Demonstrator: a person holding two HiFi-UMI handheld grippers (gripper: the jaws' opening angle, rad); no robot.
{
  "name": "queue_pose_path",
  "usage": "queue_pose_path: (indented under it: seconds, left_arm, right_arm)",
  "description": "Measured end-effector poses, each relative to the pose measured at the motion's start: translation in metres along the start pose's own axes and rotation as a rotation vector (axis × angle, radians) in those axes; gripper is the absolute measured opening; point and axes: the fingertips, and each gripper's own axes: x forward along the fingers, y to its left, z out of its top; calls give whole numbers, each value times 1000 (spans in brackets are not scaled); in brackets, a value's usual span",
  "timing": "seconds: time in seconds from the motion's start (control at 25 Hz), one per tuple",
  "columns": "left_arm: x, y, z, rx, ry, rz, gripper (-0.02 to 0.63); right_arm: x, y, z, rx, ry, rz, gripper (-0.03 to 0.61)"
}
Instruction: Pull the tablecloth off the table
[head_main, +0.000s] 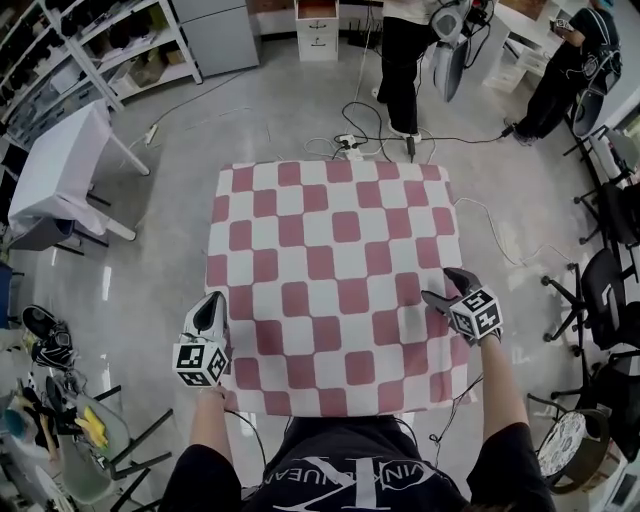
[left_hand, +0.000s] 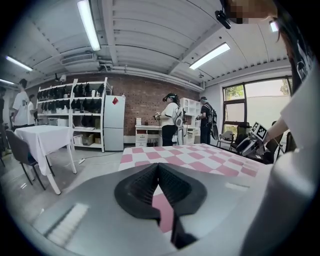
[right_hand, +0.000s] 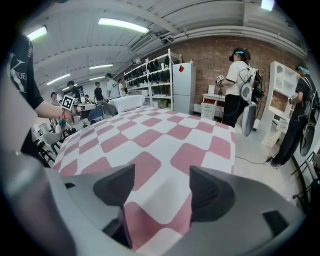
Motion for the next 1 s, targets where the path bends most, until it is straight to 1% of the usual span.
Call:
queue_pose_path:
  seconds: [0.16, 0.32, 0.52, 0.68, 0.88, 0.92, 0.96, 1.0]
  left_arm:
    - [3, 9, -5, -8, 19, 27, 11]
    - [8, 7, -6, -13, 23, 40, 11]
    - [12, 4, -10, -23, 34, 55, 11]
    - [12, 4, -12, -21, 39, 57, 11]
    - [12, 3, -15, -24, 50, 61, 11]
    - [12, 3, -16, -24, 51, 62, 11]
    - [12, 3, -16, -24, 52, 62, 11]
    - [12, 2, -16, -25, 54, 59, 11]
  right_arm:
    - [10, -18, -3, 15, 36, 5, 337]
    - [17, -33, -11, -6, 100, -6, 354]
    - [32, -33, -29, -36, 175, -10, 357]
    - [36, -32, -34, 20, 173, -9, 357]
    - [35, -35, -33, 16, 169, -17, 354]
    - [35, -35, -33, 19, 168, -21, 348]
    - [35, -35, -32, 23, 166, -28, 324]
    - [35, -35, -31, 27, 163, -35, 264]
